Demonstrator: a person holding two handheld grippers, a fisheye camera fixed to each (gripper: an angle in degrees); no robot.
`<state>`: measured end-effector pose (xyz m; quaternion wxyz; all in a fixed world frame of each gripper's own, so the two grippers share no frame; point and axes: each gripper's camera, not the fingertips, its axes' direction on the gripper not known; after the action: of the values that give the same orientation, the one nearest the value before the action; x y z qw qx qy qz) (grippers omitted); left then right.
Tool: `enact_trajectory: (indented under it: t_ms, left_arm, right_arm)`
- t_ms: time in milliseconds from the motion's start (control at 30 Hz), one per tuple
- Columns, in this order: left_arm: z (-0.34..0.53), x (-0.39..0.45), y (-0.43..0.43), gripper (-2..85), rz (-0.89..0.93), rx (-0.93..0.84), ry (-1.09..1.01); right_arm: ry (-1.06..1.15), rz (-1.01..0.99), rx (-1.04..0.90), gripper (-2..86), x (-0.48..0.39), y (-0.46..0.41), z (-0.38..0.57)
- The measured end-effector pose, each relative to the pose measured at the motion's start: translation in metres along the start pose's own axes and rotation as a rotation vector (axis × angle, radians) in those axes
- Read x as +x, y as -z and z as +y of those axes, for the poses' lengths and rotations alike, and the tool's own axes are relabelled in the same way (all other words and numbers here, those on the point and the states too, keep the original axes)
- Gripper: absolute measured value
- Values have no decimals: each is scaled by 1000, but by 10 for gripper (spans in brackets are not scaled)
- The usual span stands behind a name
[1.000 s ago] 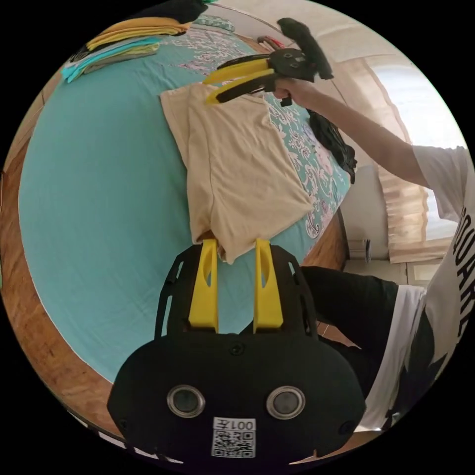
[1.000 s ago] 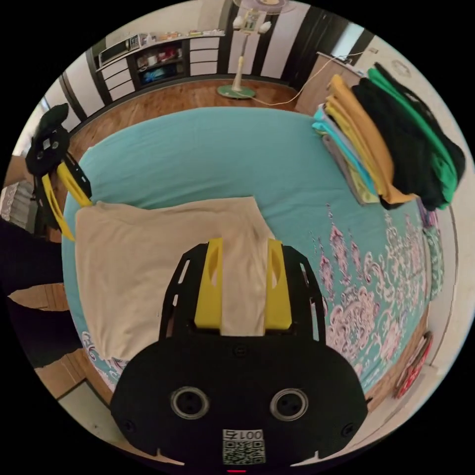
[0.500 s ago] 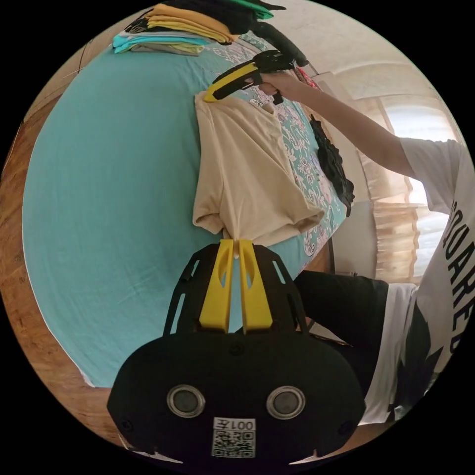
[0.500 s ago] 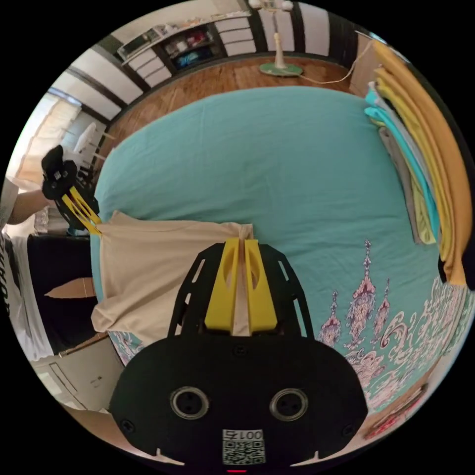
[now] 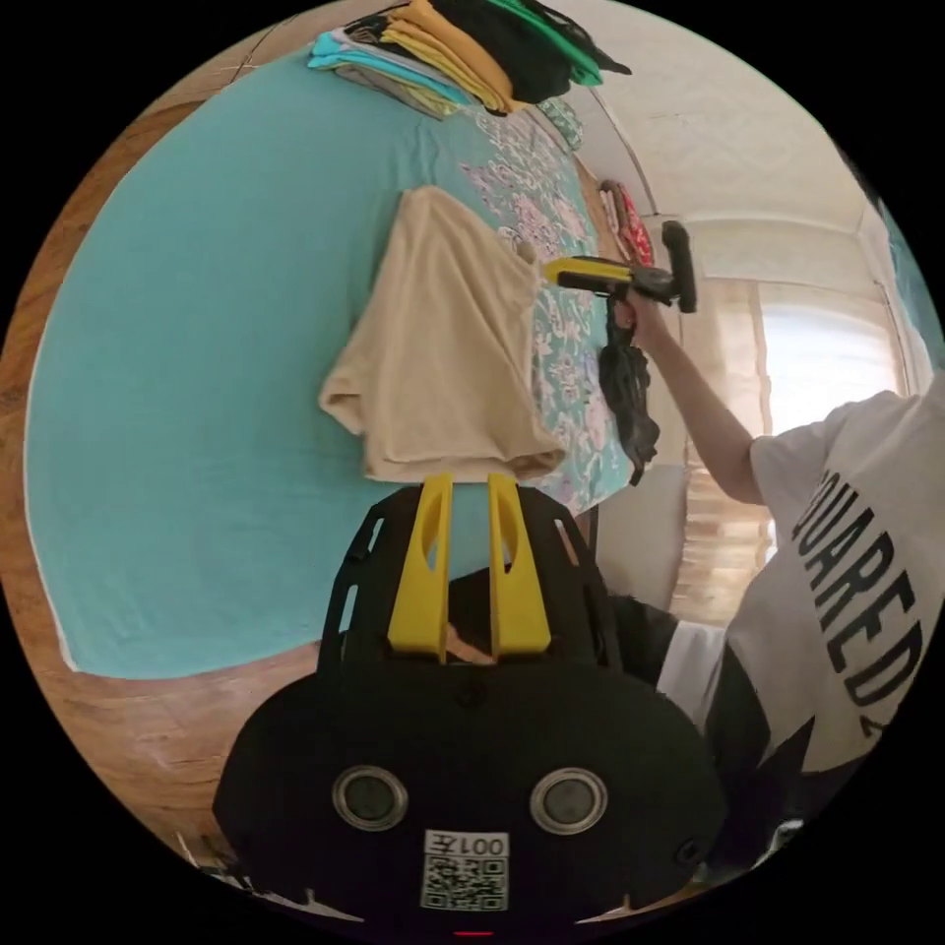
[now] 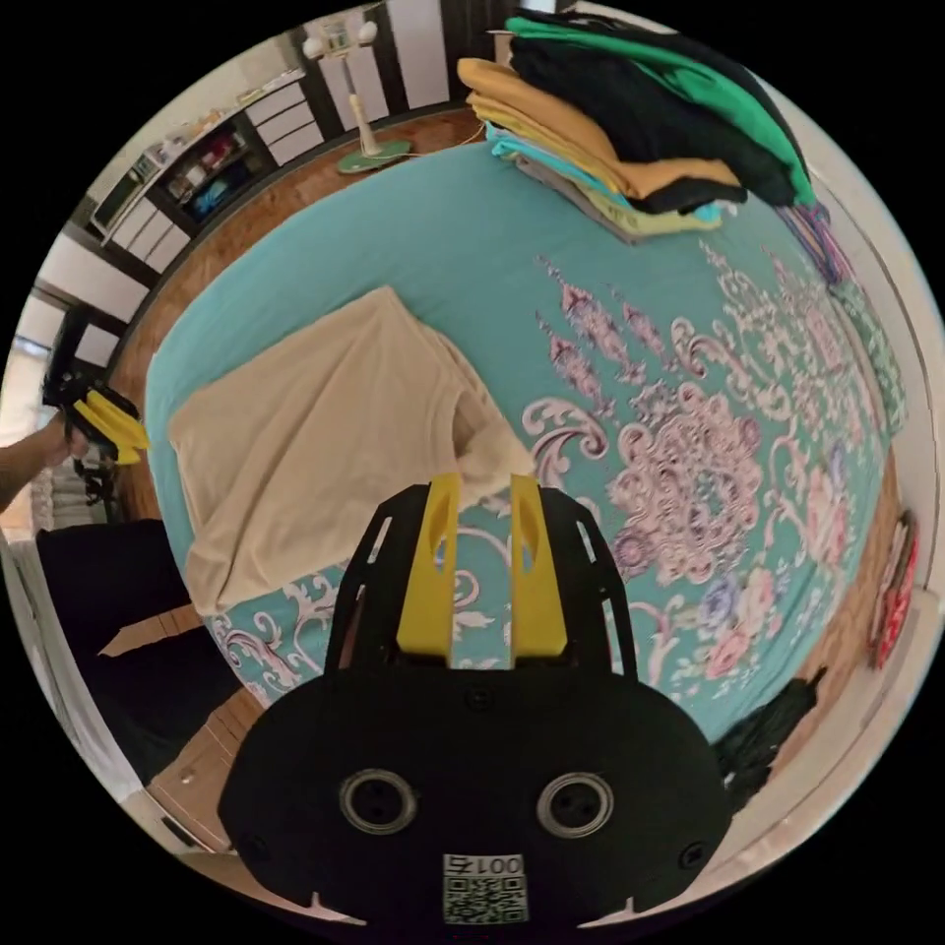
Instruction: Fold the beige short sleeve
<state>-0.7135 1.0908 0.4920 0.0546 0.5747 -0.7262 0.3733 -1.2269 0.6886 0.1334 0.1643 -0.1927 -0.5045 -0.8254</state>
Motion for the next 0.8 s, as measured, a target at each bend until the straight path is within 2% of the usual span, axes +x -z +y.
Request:
enact_trajectory:
  t_ms: [67, 300, 333, 367, 567, 700, 800]
  left_arm:
    - [2, 18, -25, 35, 46, 8, 43]
    - [-6, 31, -90, 41, 134, 77, 255]
    - [-6, 27, -99, 41, 198, 92, 310]
    - [-5, 24, -106, 43, 274, 113, 342]
    - [2, 22, -129, 49, 376, 135, 409]
    - [2, 20, -141, 2, 337, 151, 437]
    - [4, 28, -150, -6, 285, 118, 357]
  right_arm:
    - [-28, -105, 29, 73, -1, -12, 9]
    - [33, -51, 18, 36, -11, -34, 4]
    - [63, -64, 17, 31, -11, -29, 5]
    - [92, -87, 23, 28, -9, -23, 6]
    - [219, -257, -11, 22, 13, -9, -1]
    - [298, -308, -46, 20, 15, -13, -10]
    - [347, -283, -97, 18, 18, -27, -17]
